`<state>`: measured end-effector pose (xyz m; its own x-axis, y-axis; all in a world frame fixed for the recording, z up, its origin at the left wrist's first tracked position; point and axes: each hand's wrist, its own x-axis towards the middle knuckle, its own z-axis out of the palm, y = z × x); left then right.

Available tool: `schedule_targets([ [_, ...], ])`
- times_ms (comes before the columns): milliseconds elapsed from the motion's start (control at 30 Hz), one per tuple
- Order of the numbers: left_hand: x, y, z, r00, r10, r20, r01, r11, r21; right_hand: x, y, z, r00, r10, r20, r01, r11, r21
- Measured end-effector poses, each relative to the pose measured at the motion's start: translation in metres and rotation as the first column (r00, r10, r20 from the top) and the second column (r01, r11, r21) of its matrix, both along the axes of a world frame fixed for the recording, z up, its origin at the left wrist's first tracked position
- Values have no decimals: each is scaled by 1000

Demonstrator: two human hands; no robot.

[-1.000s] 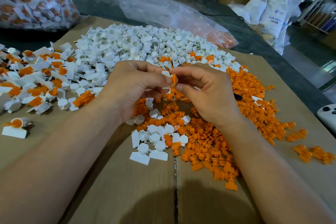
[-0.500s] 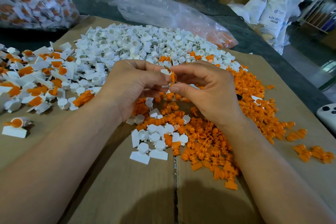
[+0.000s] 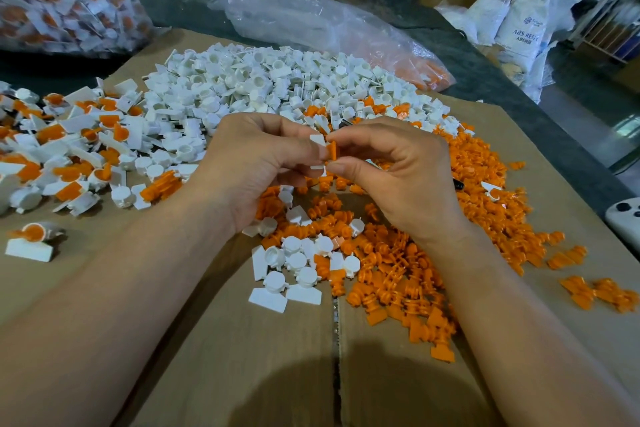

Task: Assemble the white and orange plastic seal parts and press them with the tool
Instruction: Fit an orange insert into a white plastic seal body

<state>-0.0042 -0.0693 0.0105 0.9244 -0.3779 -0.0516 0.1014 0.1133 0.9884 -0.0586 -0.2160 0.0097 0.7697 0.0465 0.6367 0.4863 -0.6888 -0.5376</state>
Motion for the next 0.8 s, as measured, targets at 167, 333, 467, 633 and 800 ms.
schedule_targets([
  [167, 0, 0, 0, 1000, -5, 13, 5, 1000, 3, -1, 1, 0, 1000, -1, -16, 1, 1000, 11],
  [333, -1, 1, 1, 999, -30, 38, 31, 999, -24, -2, -1, 3, 997, -5, -73, 9, 999, 46],
  [467, -1, 1, 2, 998, -42, 41, 43, 998, -38, -2, -3, 4, 995, -45, -86, 48, 998, 42],
  [633, -1, 1, 1, 998, -44, 53, 46, 998, -42, -2, -1, 4, 995, -22, -98, 27, 999, 44],
  [800, -1, 0, -1, 995, -19, 97, 20, 1000, -10, -2, -1, 4, 994, -22, -110, 26, 999, 32],
])
